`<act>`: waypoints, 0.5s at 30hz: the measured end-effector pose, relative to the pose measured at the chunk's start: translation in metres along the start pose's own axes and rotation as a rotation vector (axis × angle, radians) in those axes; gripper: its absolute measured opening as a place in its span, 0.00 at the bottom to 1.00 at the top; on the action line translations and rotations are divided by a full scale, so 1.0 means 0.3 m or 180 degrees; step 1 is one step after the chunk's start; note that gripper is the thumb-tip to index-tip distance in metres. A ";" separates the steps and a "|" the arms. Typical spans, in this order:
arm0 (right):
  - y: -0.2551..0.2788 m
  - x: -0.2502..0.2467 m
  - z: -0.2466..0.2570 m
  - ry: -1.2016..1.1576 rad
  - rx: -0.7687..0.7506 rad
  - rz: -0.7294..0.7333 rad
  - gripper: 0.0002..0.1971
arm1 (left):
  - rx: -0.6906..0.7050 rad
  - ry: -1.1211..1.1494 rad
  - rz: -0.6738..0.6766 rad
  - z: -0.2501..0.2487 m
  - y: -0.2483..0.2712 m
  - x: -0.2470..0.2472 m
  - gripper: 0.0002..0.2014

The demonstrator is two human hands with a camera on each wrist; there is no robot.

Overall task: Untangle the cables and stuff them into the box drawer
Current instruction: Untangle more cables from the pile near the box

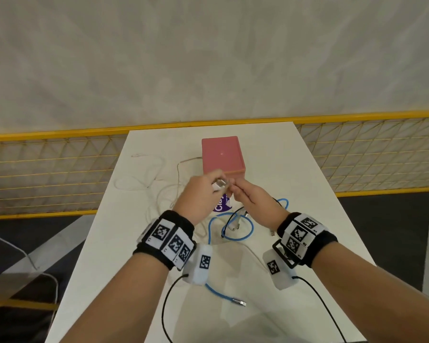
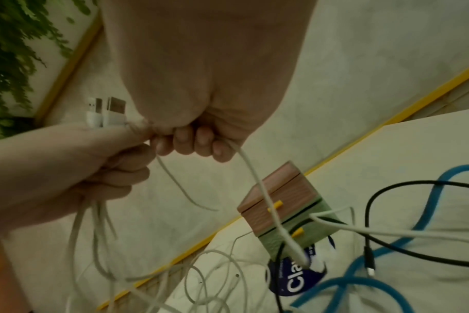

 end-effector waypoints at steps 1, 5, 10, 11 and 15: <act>0.002 -0.002 -0.007 -0.0005 0.0008 0.0002 0.10 | -0.0013 0.0036 -0.0175 0.011 -0.011 -0.022 0.09; 0.043 -0.013 -0.092 -0.0017 0.0273 -0.0030 0.12 | -0.0076 0.0263 -0.1320 0.054 -0.034 -0.176 0.09; 0.033 0.003 -0.056 -0.0074 0.0199 -0.0038 0.12 | -0.0107 0.0183 -0.0370 0.032 -0.014 -0.070 0.02; 0.024 0.007 -0.037 -0.0047 0.0104 -0.0016 0.11 | -0.0073 0.0026 -0.0147 0.027 -0.005 -0.037 0.05; 0.009 0.012 -0.047 0.0685 -0.0278 0.0145 0.09 | -0.0247 -0.0274 0.0214 0.057 0.003 -0.011 0.11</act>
Point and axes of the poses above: each hand's wrist, its own y-axis away from the middle knuckle, its own x-axis out of the palm, z = x × y, the point moved 5 cm from there along -y, towards the middle knuckle, and after that the axes turned 6 degrees about -x, right-handed, at the moved point
